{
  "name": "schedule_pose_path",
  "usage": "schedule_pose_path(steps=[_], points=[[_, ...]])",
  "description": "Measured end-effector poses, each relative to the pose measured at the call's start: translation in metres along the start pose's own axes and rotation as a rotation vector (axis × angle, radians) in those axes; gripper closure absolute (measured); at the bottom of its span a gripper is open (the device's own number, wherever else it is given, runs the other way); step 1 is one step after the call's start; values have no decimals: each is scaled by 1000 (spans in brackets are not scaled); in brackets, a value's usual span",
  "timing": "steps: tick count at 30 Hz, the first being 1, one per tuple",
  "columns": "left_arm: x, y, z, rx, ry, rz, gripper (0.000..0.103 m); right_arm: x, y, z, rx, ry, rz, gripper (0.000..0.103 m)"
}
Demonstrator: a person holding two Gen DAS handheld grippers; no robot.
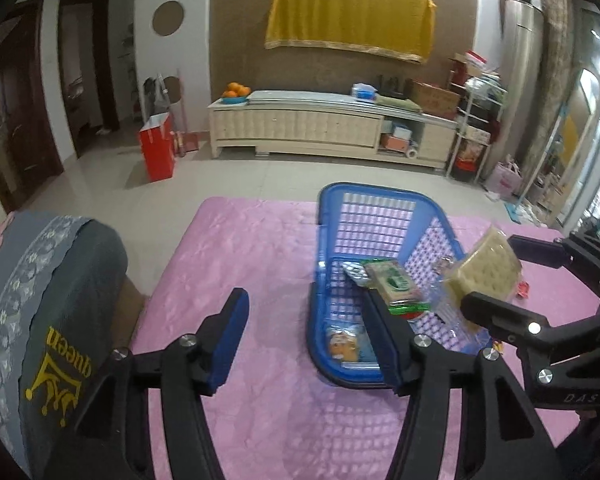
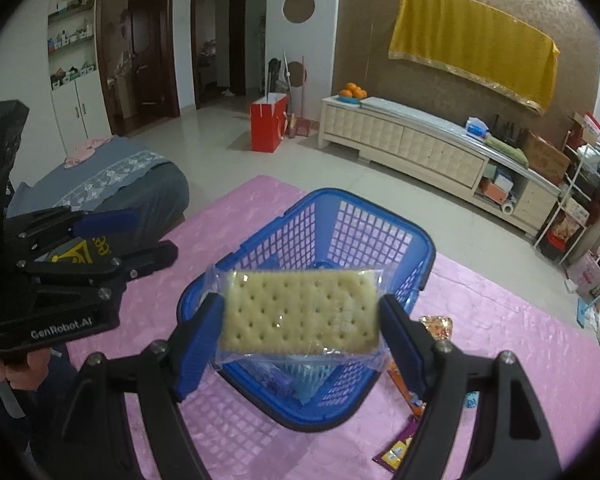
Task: Organize snacks
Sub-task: 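Lower the cracker pack into the basket and open the right tool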
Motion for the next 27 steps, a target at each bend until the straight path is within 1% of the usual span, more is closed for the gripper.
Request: schedule_pose_path(steps=[2, 5, 9, 11, 12, 14, 18, 20, 23, 24, 27], points=[[-7, -2, 3, 4, 14, 3, 47, -4, -7, -1, -16, 8, -2, 21], [-9, -6, 7, 8, 13, 30, 47, -9, -17, 0, -33, 19, 2, 21], [-14, -9, 14, 12, 24, 13, 46, -14, -29, 5, -61, 22, 8, 21], [-16, -10, 18, 14, 36, 14, 23, -16, -35, 7, -75, 22, 13, 21], [-16, -10, 19, 16, 34, 14, 20, -17, -38, 8, -82, 22, 12, 21], [-16, -11, 22, 10, 22, 17, 20, -19, -43, 9, -92, 24, 14, 21], [-19, -13, 25, 5, 8, -8, 20, -22, -54, 14, -120, 28, 13, 21], [-20, -14, 25, 7, 5, 3, 20, -25, -58, 16, -133, 34, 16, 21], [-19, -14, 28, 7, -27, -3, 19, -26, -61, 18, -134, 52, 34, 21], [-18, -14, 28, 6, -35, -8, 19, -28, -61, 18, -134, 55, 27, 21], [-15, -15, 29, 5, -59, -21, 18, -28, -61, 16, -140, 42, 20, 18]])
Point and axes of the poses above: each gripper's, at about its wrist camera, not at the fingertips, and y roughly against the way its jaws point, x to its right, z to its underside, the point moved 8 cm from there along -y, roughly the way its jaws point, and after that the axes turned 14 degrees about z, right-handed, at the moved point
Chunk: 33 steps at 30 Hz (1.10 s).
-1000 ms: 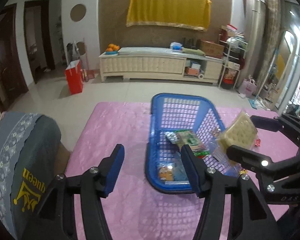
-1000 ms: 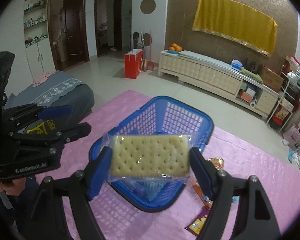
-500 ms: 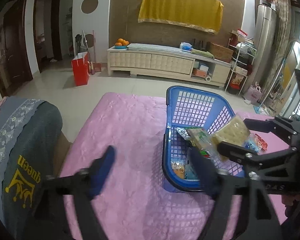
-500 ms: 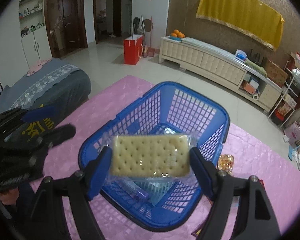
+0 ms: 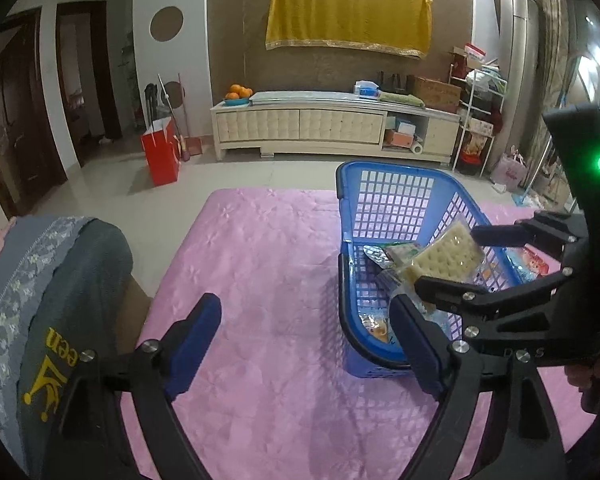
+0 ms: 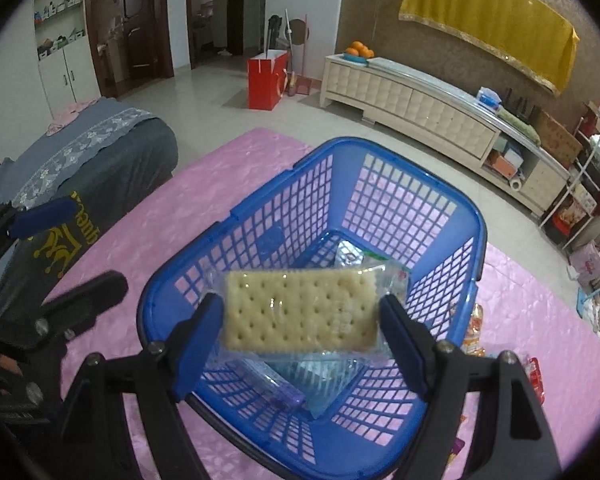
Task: Organize snacks
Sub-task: 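Lower the cracker pack into the basket and open the right tool, then withdraw both tools from the basket back toward the snacks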
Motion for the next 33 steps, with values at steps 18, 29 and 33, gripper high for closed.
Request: schedule_pose_path(steps=[18, 29, 33], points=[[43, 23, -11, 57, -19, 73, 17, 61, 59, 15, 86, -49, 143, 8], [135, 35, -27, 82, -125, 169, 11, 123, 118, 51, 157, -145, 169, 6], [170, 30, -26, 72, -146, 205, 6, 145, 126, 70, 153, -181, 181, 6]])
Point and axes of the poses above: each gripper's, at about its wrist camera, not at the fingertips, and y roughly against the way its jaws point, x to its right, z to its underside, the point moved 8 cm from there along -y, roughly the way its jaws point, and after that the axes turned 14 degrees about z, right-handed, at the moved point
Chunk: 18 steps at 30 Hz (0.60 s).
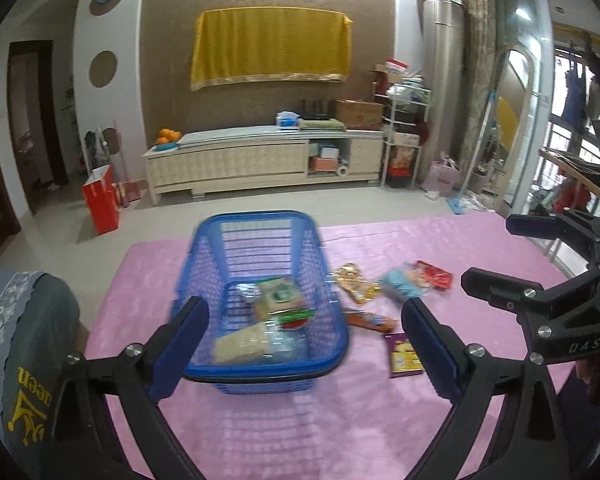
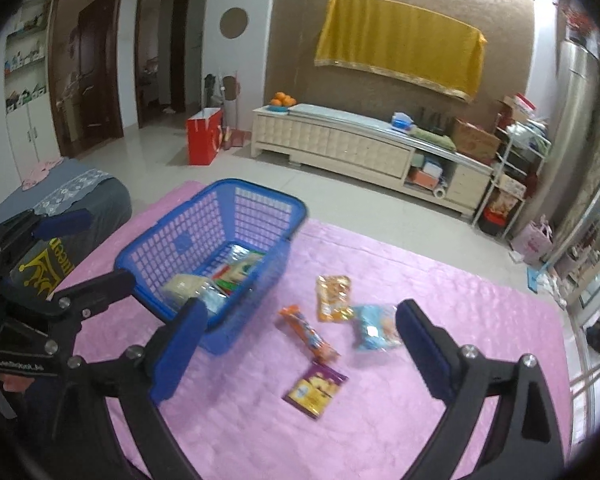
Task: Organize snacks
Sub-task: 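Withdraw both tools from the basket back toward the snacks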
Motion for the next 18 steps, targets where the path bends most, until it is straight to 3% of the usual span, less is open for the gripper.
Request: schedule_pose_path(steps=[1, 10, 18], points=[[8, -4, 0, -7, -5, 7, 1, 6, 1, 3, -3, -10, 7, 5], [77, -50, 9, -86, -72, 74, 1, 76, -3, 45, -50, -98, 84, 3], [112, -99, 29, -192, -84, 112, 1, 119, -21, 85, -121, -169, 155, 3]])
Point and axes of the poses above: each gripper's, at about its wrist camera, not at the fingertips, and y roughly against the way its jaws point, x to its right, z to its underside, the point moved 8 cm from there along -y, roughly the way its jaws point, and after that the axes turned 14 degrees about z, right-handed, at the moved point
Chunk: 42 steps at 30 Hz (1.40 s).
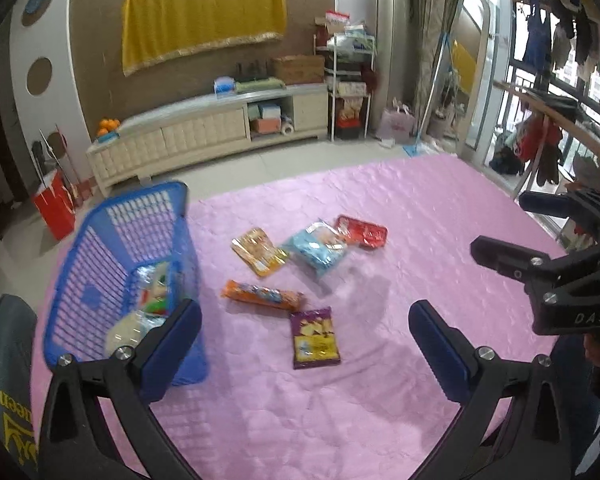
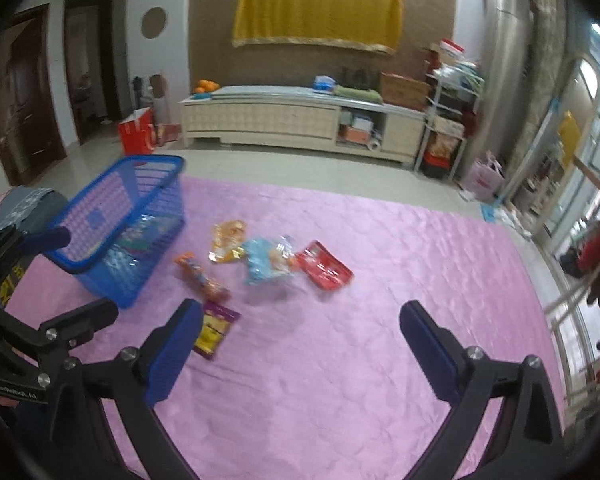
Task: Organize snacks
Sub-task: 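Withdraw both tools from the basket back toward the snacks, then grasp the purple potato chip pack with the left tool and lift it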
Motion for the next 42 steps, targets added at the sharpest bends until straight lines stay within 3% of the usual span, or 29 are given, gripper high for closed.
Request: schedule_pose_path(steps=[7, 21, 28, 36, 41, 42], points=[[-5, -57, 24, -131, 48, 7, 1, 18, -32, 28, -78, -31, -9, 3], [-25, -130, 46, -272, 118, 40, 2, 11, -96, 60, -175, -22, -35, 3], [-37, -156, 57, -332, 124, 35, 31, 3, -123, 70, -199, -12, -54, 3], [-44, -173, 71, -387, 154, 51, 33, -1, -129, 74, -209, -31, -82, 3], [-45, -171, 72, -362, 129, 6, 58, -6, -130, 76, -215, -30, -92, 3], [-44, -170, 72, -362, 131, 12, 58, -6, -131, 77, -217, -30, -92, 3]])
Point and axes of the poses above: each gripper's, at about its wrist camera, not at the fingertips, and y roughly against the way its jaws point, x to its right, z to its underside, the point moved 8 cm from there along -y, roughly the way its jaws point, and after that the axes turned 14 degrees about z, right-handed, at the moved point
